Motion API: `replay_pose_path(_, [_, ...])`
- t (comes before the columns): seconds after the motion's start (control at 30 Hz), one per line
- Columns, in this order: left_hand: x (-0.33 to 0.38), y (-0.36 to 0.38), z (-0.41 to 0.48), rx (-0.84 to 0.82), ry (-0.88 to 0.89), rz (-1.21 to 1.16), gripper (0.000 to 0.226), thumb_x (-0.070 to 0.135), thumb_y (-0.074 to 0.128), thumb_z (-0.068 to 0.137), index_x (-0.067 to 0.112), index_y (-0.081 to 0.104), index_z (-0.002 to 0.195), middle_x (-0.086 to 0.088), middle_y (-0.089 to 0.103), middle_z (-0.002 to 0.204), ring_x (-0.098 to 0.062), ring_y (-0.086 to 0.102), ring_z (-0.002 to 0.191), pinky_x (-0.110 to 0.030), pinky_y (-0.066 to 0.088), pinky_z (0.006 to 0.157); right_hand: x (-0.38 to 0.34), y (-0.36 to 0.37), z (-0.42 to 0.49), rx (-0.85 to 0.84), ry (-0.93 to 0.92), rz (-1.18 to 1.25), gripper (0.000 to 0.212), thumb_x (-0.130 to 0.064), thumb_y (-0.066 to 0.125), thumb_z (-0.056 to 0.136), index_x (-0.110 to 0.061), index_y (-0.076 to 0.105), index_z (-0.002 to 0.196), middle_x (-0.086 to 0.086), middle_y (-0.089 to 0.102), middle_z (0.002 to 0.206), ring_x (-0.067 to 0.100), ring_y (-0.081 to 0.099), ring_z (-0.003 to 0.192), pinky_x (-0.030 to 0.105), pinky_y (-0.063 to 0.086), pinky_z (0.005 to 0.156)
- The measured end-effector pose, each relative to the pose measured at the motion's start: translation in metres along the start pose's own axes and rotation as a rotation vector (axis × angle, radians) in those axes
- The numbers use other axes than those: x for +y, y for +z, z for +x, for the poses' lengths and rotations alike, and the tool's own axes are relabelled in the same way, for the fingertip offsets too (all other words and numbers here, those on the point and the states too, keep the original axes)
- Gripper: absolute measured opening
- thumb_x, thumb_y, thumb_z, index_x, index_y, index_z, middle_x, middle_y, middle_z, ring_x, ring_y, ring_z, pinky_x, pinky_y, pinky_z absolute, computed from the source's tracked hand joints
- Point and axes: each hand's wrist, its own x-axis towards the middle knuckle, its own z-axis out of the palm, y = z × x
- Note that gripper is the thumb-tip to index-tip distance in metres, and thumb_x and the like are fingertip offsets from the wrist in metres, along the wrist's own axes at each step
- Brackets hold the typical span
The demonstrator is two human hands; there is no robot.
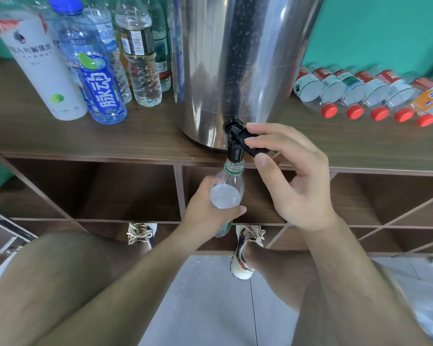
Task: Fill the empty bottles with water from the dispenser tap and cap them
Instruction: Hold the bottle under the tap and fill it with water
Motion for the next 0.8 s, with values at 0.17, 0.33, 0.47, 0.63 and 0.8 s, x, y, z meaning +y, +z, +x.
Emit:
replay_pose_path(0.17, [0.005,-0.010,0.000,-0.026,-0.005,0.032,0.069,0.036,0.095,0.067,0.047,0.051,0.119,0.020,0.061,0.115,-0.004,0.060,0.111,-0.021,0.051,0.085,0.004,-0.004,0.001,-0.032,-0.027,-0.003,0.022,0.003,0.060,0.095,0.000,0.075,0.111,0.014,0.068,0.128,0.022,0.067,0.115,0.030,0.054,0.074])
replay_pose_path(0.33, [0.013,-0.020,-0.001,-0.099,-0.034,0.076,0.066,0.034,0.094,0.069,0.049,0.050,0.116,0.020,0.060,0.115,-0.002,0.060,0.107,-0.015,0.047,0.076,0.006,-0.006,0.001,-0.052,-0.038,0.002,0.025,0.004,0.061,0.092,-0.001,0.074,0.113,0.014,0.067,0.130,0.023,0.067,0.105,0.029,0.052,0.074])
replay_pose_path(0.47, [0.017,-0.025,0.001,-0.166,-0.064,0.096,0.066,0.034,0.093,0.071,0.051,0.048,0.116,0.022,0.060,0.114,0.002,0.059,0.104,-0.011,0.045,0.071,0.007,-0.007,0.001,-0.053,-0.043,-0.001,0.025,0.004,0.061,0.092,-0.002,0.074,0.112,0.014,0.067,0.129,0.024,0.067,0.109,0.030,0.053,0.073])
replay_pose_path(0.63, [0.015,-0.025,0.002,-0.170,-0.045,0.102,0.071,0.035,0.093,0.072,0.048,0.047,0.124,0.022,0.059,0.117,0.000,0.058,0.107,-0.012,0.045,0.073,0.008,-0.005,0.001,-0.048,-0.042,-0.016,0.024,0.005,0.061,0.091,0.001,0.074,0.112,0.017,0.067,0.127,0.026,0.067,0.111,0.030,0.052,0.078])
replay_pose_path(0.8, [0.011,-0.022,0.002,-0.145,-0.031,0.120,0.076,0.040,0.093,0.069,0.042,0.049,0.131,0.020,0.059,0.119,-0.006,0.058,0.112,-0.022,0.050,0.085,0.008,-0.002,0.001,-0.033,-0.080,-0.060,0.020,-0.002,0.067,0.093,0.004,0.073,0.112,0.023,0.065,0.123,0.028,0.064,0.115,0.033,0.048,0.097])
